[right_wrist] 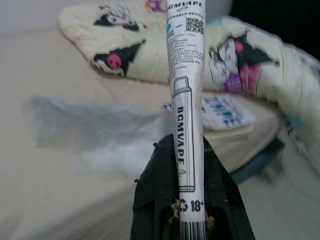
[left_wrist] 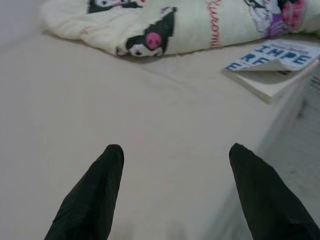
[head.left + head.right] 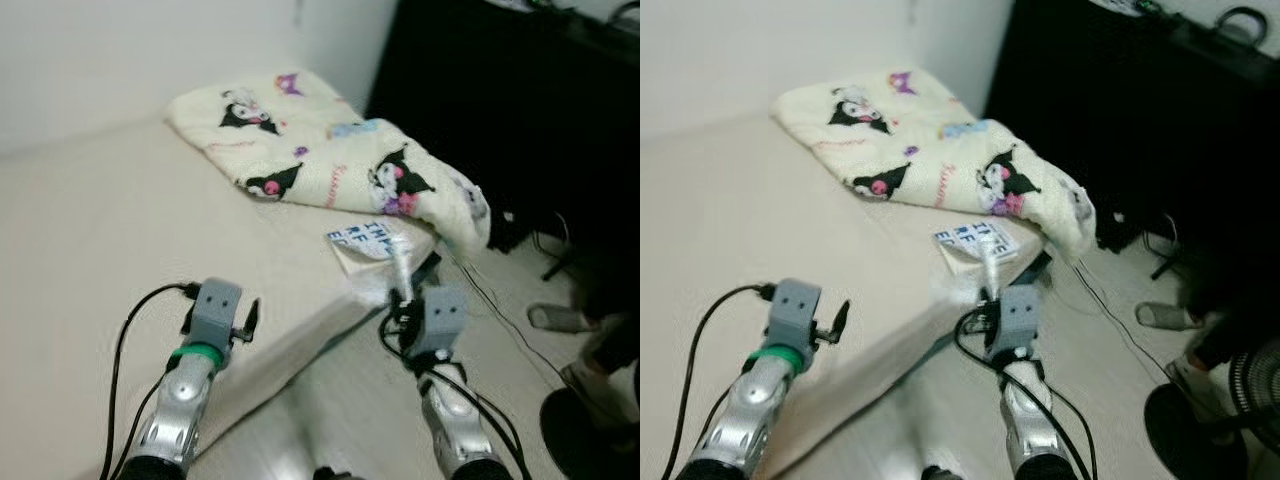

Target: Clean up the room

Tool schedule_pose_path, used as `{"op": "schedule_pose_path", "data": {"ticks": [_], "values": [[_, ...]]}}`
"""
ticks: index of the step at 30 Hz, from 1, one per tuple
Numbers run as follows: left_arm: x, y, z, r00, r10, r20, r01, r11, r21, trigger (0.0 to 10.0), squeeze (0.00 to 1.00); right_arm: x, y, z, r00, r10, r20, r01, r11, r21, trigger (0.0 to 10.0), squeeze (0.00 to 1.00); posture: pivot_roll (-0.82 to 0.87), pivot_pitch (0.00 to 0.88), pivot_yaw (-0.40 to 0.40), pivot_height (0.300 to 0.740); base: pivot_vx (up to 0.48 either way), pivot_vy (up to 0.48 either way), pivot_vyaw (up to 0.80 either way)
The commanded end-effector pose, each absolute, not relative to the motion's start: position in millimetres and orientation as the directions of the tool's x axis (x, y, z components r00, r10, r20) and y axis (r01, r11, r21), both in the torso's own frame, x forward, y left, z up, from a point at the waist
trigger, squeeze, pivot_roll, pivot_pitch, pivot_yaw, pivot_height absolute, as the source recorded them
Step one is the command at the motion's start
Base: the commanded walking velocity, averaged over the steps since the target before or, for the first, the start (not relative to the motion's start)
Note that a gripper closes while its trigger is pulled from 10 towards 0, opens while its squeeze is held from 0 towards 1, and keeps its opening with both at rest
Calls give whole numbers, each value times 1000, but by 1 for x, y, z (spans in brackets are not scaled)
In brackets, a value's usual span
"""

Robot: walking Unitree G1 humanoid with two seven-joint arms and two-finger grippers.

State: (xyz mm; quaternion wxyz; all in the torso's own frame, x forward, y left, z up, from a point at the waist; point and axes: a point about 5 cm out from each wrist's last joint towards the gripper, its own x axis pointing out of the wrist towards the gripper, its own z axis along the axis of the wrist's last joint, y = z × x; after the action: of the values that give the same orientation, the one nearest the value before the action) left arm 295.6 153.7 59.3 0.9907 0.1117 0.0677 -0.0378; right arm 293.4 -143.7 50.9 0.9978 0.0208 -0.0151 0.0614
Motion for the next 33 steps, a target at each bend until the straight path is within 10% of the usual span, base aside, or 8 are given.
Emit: {"op": "schedule_pose_path", "data": {"ticks": [1, 33], "values": [[295, 146, 56, 984, -79, -158, 112, 972, 207, 10000, 0, 290, -152, 46, 995, 100, 14, -100, 994, 35, 10000, 0, 48, 44, 0, 736, 0, 0, -631], [294, 148, 55, 984, -59, -168, 90, 979, 183, 10000, 0, 290, -152, 45, 995, 104, 7, -105, 994, 32, 10000, 0, 50, 51, -2, 736, 0, 0, -651]]}}
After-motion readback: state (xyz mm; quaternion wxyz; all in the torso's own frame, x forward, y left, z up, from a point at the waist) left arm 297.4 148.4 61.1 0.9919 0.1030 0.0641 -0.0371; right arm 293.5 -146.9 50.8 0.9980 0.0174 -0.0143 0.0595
